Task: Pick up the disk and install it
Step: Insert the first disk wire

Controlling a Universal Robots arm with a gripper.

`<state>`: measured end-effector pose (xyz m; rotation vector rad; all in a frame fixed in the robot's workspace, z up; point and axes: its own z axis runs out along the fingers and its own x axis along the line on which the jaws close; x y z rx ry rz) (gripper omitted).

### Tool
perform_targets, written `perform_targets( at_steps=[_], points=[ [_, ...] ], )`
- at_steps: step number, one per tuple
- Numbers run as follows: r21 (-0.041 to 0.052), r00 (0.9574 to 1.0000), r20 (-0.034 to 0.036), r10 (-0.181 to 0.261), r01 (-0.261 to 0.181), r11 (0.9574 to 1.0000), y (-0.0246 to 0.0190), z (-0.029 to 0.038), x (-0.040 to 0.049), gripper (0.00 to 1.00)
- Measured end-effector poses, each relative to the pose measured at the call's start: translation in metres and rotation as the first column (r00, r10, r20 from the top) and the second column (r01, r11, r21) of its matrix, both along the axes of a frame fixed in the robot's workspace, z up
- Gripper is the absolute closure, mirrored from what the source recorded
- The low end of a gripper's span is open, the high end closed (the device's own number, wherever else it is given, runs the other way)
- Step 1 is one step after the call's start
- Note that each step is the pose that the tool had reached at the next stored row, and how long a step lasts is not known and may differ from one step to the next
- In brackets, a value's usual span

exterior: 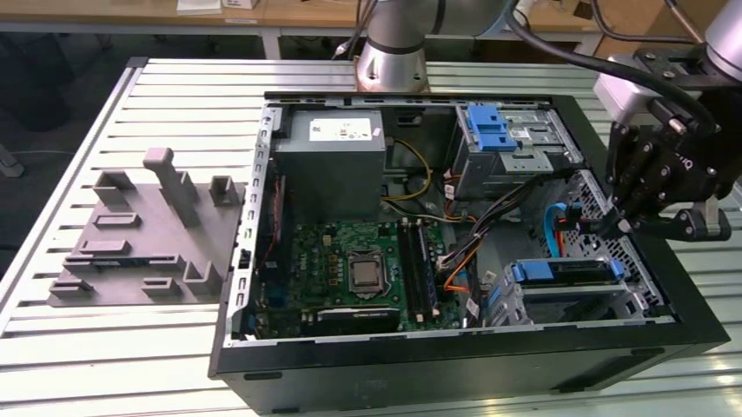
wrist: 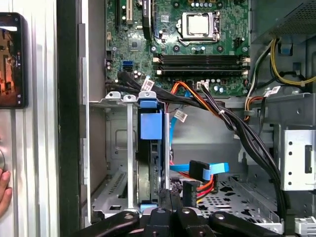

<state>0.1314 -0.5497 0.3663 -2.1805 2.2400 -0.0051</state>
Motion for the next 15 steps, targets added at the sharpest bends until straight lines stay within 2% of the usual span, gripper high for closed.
perform_targets(
  at_steps=[3, 8, 15],
  points=[
    [0.0001, 1.0, 0.0053, 0.0, 0.0, 1.0, 0.0039, 0.0003, 0.0, 0.89],
    [0.0, 1.0, 0.0079, 0.0, 0.0, 1.0, 0.0109, 0.0003, -0.0023, 0.89],
    [-0.001, 0.9998, 0.0194, 0.0, 0.0, 1.0, 0.0116, -0.0002, -0.0056, 0.89]
  ],
)
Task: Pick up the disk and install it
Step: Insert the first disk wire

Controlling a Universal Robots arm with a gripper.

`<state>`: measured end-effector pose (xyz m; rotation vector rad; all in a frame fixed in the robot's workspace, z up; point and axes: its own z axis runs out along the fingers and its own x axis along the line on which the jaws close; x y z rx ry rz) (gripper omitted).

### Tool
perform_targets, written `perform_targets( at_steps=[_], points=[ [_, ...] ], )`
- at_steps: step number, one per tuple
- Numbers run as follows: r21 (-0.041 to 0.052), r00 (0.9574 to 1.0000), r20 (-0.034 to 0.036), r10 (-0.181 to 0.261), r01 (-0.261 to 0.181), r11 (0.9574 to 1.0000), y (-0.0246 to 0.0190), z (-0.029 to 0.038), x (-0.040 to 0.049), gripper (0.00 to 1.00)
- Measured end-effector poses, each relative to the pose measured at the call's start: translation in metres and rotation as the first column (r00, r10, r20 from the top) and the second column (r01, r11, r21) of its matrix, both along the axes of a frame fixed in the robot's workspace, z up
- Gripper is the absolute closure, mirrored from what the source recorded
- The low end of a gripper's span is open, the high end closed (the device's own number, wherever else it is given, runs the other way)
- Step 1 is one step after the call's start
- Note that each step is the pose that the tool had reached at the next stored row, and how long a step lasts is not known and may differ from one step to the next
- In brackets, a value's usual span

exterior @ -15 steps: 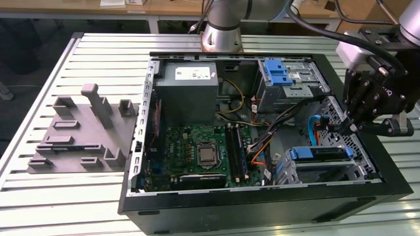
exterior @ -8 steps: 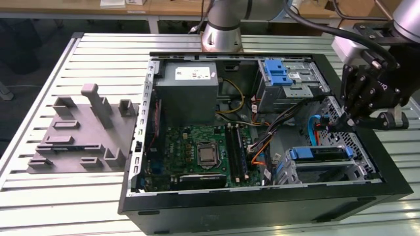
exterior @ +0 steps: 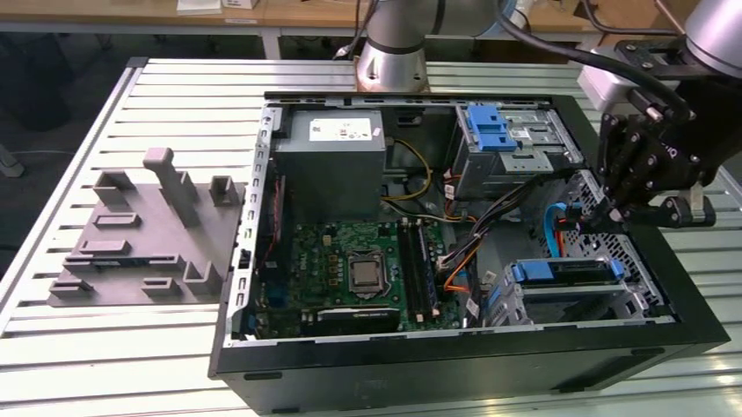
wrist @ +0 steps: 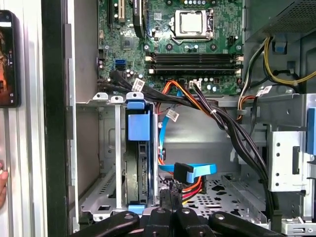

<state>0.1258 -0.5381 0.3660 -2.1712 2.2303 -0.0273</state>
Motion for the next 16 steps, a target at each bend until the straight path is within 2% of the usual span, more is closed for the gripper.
perform_targets(
  at_steps=[3, 4, 5, 8, 10, 11, 16],
  points=[
    [-0.0049, 1.0, 0.0082, 0.0, 0.0, 1.0, 0.0012, -0.0003, -0.0014, 0.89],
    [-0.0087, 0.9999, 0.0105, 0.0, 0.0, 1.0, 0.0025, -0.0004, -0.0021, 0.89],
    [-0.0119, 0.9999, 0.0125, 0.0, 0.0, 0.9999, 0.0036, -0.0006, -0.0027, 0.83],
    [-0.0159, 0.9998, 0.0176, 0.0, 0.0, 0.9999, 0.0064, -0.002, -0.0054, 0.83],
    [-0.0205, 0.9998, 0.0183, 0.0, 0.0, 0.9998, 0.0082, -0.0034, -0.0055, 0.81],
    [-0.0225, 0.9998, 0.0184, 0.0, 0.0, 0.9997, 0.0089, -0.0044, -0.0055, 0.75],
    [-0.025, 0.9998, 0.0184, 0.0, 0.0, 0.9997, 0.0123, -0.0098, -0.0056, 0.75]
  ],
)
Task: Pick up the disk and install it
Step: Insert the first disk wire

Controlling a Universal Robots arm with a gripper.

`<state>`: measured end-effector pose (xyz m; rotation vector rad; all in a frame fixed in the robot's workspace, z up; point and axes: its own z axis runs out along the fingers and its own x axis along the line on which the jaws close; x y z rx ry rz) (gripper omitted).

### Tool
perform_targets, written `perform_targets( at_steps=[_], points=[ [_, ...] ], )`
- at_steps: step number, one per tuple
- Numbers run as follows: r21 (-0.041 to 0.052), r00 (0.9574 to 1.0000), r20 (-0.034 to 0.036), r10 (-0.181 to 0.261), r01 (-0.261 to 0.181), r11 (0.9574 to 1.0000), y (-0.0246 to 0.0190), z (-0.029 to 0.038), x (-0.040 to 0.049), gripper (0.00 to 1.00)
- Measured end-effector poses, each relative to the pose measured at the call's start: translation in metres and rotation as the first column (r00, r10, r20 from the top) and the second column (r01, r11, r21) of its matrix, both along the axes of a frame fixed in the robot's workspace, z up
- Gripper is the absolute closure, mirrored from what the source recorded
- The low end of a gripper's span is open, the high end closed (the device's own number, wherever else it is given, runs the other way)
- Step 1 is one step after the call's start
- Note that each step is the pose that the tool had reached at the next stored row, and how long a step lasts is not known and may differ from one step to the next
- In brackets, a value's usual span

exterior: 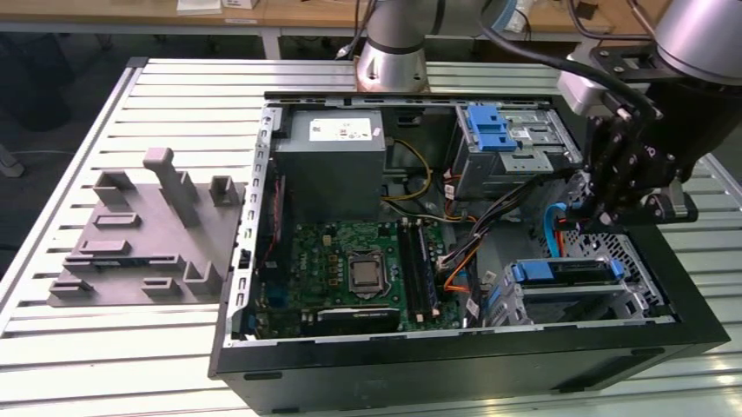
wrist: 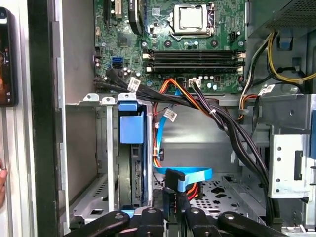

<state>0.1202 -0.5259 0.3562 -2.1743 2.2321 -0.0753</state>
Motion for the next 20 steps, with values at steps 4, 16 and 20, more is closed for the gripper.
perform_targets(
  at_steps=[4, 16, 20],
  points=[
    [-0.0018, 1.0, 0.0, 0.0, 0.0, 1.0, 0.001, -0.0028, 0.0, 0.75],
    [-0.0021, 0.9996, -0.0295, 0.0, 0.0, 1.0, -0.0014, -0.0039, 0.002, 0.84],
    [-0.0021, 0.9993, -0.0369, -0.001, 0.001, 1.0, -0.0091, -0.0056, 0.0021, 0.84]
  ],
)
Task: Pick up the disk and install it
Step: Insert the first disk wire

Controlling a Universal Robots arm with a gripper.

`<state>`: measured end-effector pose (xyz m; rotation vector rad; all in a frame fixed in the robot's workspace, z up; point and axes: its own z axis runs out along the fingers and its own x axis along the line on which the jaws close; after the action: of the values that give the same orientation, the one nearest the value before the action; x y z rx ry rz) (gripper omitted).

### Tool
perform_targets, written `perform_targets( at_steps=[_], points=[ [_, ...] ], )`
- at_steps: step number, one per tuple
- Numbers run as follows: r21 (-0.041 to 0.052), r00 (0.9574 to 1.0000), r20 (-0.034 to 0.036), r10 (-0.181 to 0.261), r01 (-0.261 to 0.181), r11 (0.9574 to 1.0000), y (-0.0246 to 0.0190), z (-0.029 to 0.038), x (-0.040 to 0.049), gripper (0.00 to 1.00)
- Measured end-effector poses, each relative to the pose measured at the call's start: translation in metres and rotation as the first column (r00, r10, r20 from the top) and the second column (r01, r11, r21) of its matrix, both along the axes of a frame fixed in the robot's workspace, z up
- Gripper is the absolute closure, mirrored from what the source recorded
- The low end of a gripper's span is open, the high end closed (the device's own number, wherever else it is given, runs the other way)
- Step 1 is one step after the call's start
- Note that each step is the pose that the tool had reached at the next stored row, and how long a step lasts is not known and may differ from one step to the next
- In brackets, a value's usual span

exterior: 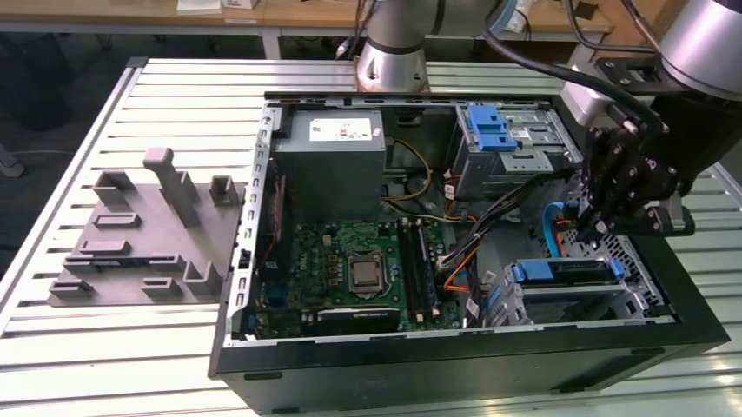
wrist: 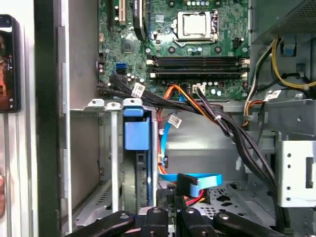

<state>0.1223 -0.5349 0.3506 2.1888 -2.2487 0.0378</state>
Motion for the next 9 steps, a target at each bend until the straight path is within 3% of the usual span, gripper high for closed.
perform_targets(
  at_steps=[4, 8, 9],
  points=[
    [0.0005, 1.0, -0.0001, -0.001, 0.001, 1.0, -0.0098, -0.0026, 0.0001, 0.84],
    [0.0001, 1.0, -0.0005, -0.003, 0.003, 1.0, -0.0107, -0.0037, 0.0001, 0.84],
    [0.0002, 1.0, -0.0034, -0.003, 0.003, 1.0, -0.0107, -0.0043, 0.0002, 0.84]
  ],
)
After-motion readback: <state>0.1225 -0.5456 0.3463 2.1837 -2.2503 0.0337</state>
